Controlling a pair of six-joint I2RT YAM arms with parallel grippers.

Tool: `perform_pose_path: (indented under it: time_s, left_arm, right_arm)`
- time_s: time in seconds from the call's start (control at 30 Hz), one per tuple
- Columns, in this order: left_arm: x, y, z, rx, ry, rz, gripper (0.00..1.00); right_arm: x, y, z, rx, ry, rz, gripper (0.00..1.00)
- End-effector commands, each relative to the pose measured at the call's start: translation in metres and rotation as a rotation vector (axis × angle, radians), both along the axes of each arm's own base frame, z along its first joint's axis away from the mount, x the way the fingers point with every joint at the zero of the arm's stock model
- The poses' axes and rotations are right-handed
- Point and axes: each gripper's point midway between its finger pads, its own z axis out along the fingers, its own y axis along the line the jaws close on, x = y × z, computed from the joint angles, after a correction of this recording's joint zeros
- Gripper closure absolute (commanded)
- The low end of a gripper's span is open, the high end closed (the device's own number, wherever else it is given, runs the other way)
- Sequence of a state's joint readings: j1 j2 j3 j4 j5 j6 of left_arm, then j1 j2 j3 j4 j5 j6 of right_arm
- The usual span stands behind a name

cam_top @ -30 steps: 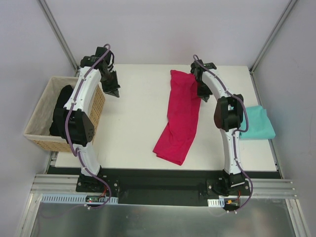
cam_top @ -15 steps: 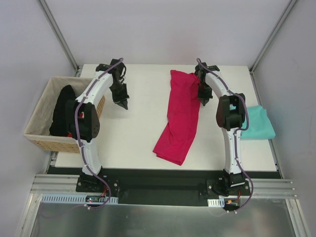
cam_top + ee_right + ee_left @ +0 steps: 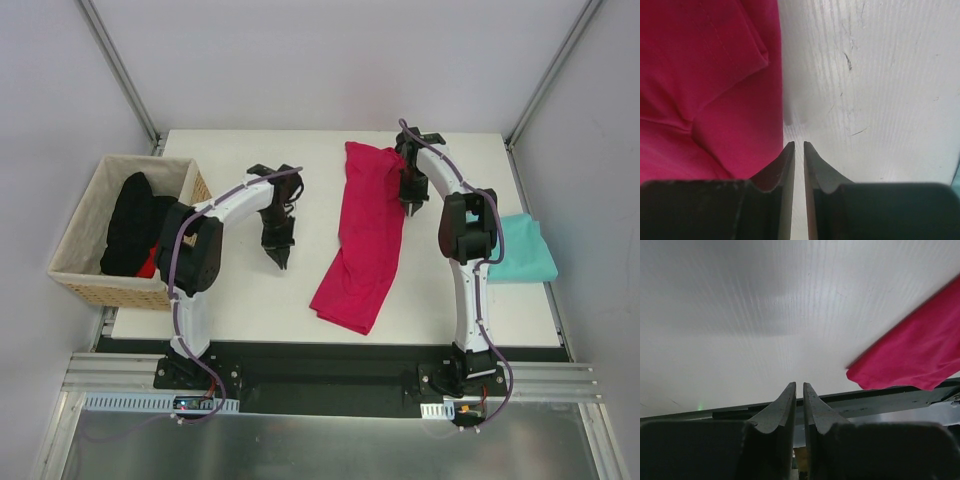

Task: Fold and stack the t-shirts
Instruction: Rotate the tshirt 90 degrees

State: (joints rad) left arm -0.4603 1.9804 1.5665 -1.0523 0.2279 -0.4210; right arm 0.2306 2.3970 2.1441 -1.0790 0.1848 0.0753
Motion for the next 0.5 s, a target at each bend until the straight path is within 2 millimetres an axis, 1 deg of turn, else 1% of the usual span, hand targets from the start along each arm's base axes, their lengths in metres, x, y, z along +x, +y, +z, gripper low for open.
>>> perform_pose_path:
  time_s: [0.0, 0.1, 0.2, 0.3, 0.47]
  left_arm:
    - [-0.032, -0.004, 0.011, 0.002, 0.026, -0.019, 0.9]
    - [-0.049, -0.01, 0.005, 0.02, 0.054, -0.055, 0.9]
    - [-0.062, -0.016, 0.002, 0.032, 0.071, -0.09, 0.9]
    - [-0.069, -0.024, 0.0, 0.035, 0.079, -0.119, 0.9]
    - [-0.069, -0.032, -0.004, 0.037, 0.082, -0.139, 0.91]
  right_arm:
    - [0.0, 0.005, 0.027, 0.048, -0.047, -0.013, 0.85]
    - [-0.001, 0.008, 0.027, 0.059, -0.047, -0.015, 0.85]
    - [-0.002, 0.012, 0.028, 0.067, -0.048, -0.01, 0.85]
    - [-0.003, 0.018, 0.032, 0.072, -0.057, 0.001, 0.85]
    - [-0.006, 0.029, 0.038, 0.079, -0.063, 0.026, 0.85]
